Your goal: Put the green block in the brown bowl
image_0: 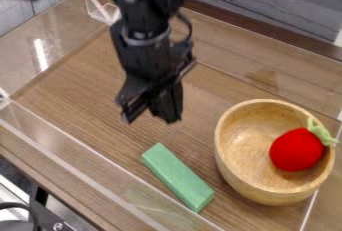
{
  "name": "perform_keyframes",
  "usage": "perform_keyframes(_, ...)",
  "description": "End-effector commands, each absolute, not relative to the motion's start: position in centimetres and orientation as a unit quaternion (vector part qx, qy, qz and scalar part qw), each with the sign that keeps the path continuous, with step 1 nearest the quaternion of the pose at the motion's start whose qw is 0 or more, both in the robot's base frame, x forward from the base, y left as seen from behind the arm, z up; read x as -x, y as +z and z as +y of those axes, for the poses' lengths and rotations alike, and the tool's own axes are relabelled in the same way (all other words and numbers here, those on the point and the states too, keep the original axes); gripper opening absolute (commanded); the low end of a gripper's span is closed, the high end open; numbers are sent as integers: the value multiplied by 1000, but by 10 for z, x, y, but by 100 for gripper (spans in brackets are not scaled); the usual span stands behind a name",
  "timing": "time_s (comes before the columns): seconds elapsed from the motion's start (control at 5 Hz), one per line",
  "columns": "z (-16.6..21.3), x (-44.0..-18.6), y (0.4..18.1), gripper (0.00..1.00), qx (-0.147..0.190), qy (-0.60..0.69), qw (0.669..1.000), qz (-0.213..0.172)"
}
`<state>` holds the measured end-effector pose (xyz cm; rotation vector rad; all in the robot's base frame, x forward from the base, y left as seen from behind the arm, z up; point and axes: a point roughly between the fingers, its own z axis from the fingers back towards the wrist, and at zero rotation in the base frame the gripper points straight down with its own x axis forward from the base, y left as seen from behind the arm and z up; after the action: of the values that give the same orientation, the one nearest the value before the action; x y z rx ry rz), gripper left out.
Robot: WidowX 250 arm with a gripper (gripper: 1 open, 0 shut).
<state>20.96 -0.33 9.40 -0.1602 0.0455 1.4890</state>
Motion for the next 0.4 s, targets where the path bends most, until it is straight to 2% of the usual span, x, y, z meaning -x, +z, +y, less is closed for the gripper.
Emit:
perform_keyframes(0.0, -1, -222, 94, 0, 85, 686, 722, 7)
perform_keyframes(0.2, 0, -215, 95, 0, 82, 683, 726, 9)
